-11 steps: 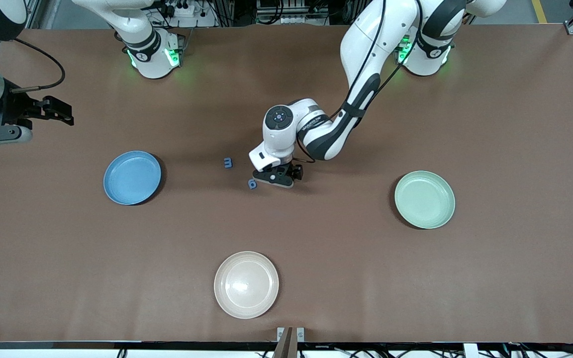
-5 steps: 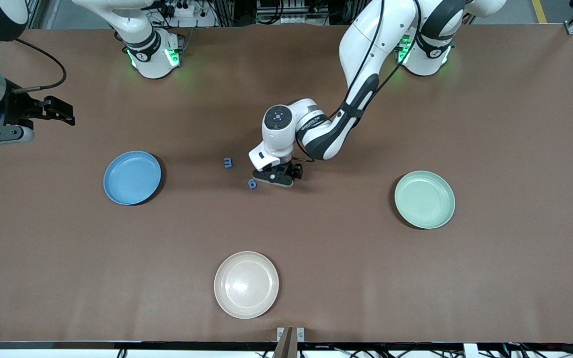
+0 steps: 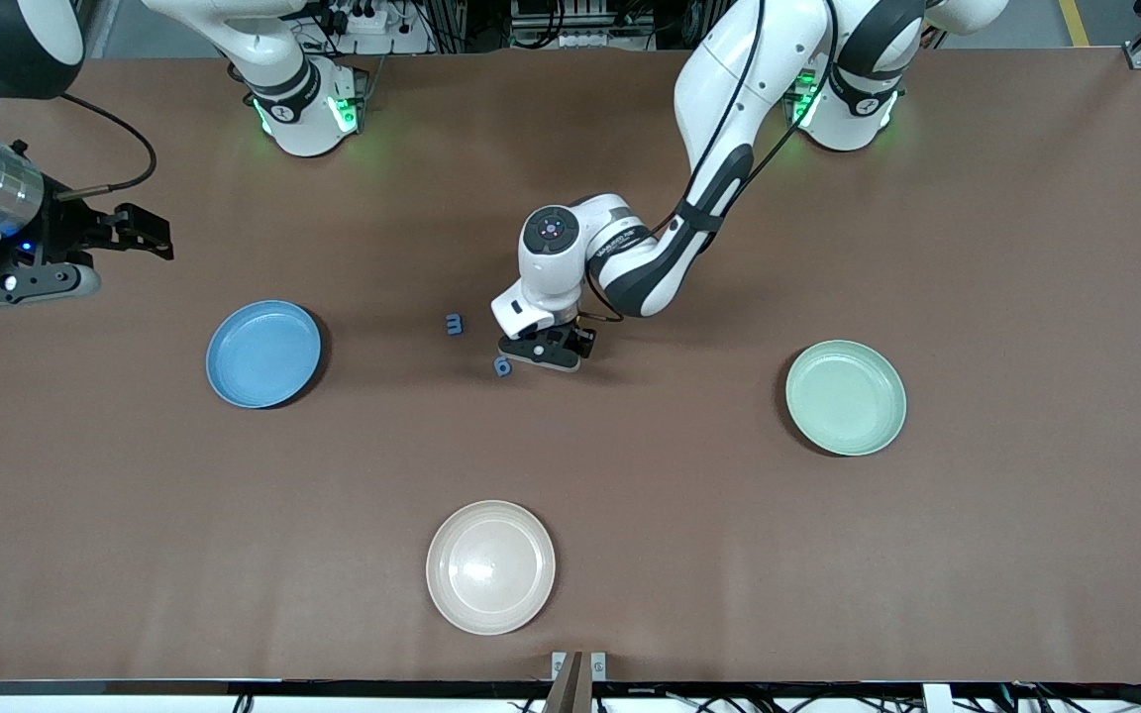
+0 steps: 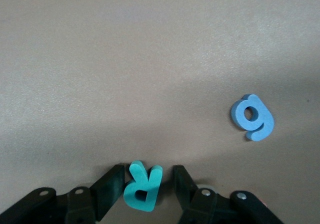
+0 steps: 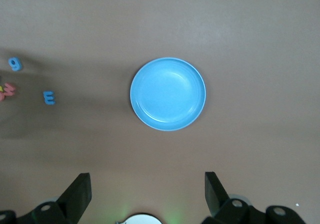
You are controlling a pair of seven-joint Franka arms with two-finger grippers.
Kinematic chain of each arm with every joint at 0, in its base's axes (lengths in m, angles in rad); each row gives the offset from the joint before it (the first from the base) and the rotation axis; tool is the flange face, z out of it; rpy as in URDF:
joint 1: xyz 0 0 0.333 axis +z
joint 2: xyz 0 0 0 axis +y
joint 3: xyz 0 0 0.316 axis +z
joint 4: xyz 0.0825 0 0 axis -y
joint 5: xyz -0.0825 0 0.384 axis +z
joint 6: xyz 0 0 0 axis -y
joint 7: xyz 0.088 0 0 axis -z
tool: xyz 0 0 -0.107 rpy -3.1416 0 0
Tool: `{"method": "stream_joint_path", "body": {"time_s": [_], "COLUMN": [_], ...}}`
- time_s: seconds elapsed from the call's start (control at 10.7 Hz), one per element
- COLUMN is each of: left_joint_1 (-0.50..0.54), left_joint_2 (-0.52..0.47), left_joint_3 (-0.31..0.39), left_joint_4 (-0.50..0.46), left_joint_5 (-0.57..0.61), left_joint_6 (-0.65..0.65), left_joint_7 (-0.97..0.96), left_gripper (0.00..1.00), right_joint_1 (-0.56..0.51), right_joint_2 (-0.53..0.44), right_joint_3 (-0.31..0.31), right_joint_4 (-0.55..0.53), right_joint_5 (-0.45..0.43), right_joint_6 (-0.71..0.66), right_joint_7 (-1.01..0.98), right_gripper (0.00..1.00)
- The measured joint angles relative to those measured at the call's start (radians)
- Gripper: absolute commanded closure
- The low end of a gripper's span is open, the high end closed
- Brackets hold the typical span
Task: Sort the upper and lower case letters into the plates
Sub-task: 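Carry the teal R to the green plate while the right gripper reaches letters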
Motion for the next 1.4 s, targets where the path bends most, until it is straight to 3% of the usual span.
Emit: {"method": "stream_joint_path", "body": {"time_s": [0.09, 0.19, 0.93, 1.21, 1.4], "left_joint_1": [-0.001, -0.002, 0.034, 0.101, 0.188], "left_joint_2": [0.0, -0.001, -0.02, -0.08, -0.125], "left_joint_3": [0.0, 0.0, 0.008, -0.009, -0.07], "left_joint_4": [0.002, 0.002, 0.018, 0.023, 0.025], "left_joint_5": [0.005, 0.028, 0.045, 0.044, 0.043], "left_joint_6": [0.0, 0.0, -0.011, -0.104, -0.198], "left_joint_7": [0.0, 0.0, -0.017, 0.001, 0.059], "left_gripper": [0.94, 1.0, 1.0, 1.0, 1.0], "right_joint_1": [0.007, 0.015, 0.036, 0.101, 0.161], "right_joint_2": [0.011, 0.023, 0.106, 0.125, 0.146], "right_joint_3": [0.0, 0.0, 0.0, 0.001, 0.002], "right_joint_4": [0.0, 0.0, -0.002, -0.002, -0.004], "right_joint_5": [0.014, 0.018, 0.021, 0.024, 0.024], "right_joint_6": [0.018, 0.031, 0.083, 0.135, 0.156], "right_joint_7": [0.0, 0.0, 0.022, 0.163, 0.247], "right_gripper": [0.0, 0.0, 0.0, 0.0, 0.0]}}
